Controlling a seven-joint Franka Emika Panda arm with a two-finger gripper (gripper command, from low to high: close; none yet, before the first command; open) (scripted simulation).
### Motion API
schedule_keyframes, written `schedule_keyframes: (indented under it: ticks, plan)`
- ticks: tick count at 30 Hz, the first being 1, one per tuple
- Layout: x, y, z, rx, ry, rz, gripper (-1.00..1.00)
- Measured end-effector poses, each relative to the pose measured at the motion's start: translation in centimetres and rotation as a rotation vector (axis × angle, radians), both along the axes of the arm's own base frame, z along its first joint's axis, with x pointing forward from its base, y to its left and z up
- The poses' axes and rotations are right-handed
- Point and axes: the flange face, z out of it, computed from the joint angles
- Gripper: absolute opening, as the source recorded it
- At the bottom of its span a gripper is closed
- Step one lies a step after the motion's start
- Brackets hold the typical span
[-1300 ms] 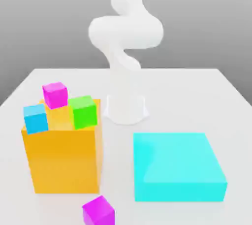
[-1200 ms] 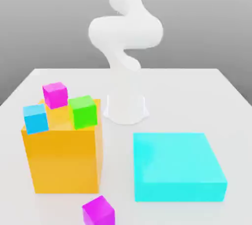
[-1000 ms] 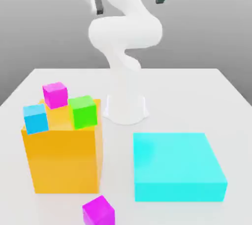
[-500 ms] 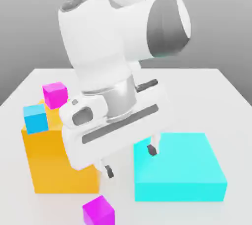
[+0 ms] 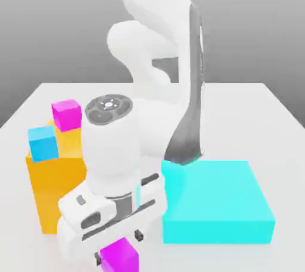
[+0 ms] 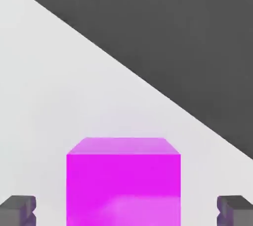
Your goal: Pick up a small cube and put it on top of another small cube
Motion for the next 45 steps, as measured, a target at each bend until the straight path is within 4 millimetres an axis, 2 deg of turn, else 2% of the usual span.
schedule_keyframes:
  ticks: [6, 7, 12, 15, 20, 24, 28, 35, 38, 45]
  plan:
    - [-0.1, 0.0, -0.4, 0.001, 0.002, -0.001, -1.00]
    - [0.0, 0.0, 0.1, 0.000, 0.001, 0.000, -1.00]
    - [0.0, 0.0, 5.2, 0.000, 0.001, 0.001, -1.00]
    - [0.3, 1.8, 6.7, 0.038, 0.051, 0.000, -1.00]
    - [-0.2, 3.5, 9.3, 0.111, 0.152, -0.049, -1.00]
    - [-0.8, 4.2, 12.4, 0.123, 0.215, -0.089, -1.00]
    - [-1.7, 4.0, 16.1, 0.088, 0.255, -0.137, -1.00]
    - [-4.2, 2.0, 23.7, -0.071, 0.246, -0.265, -1.00]
    - [-6.0, -0.5, 25.8, -0.073, 0.219, -0.343, -1.00]
    - [-11.6, -6.7, 29.0, -0.023, 0.143, -0.530, -1.00]
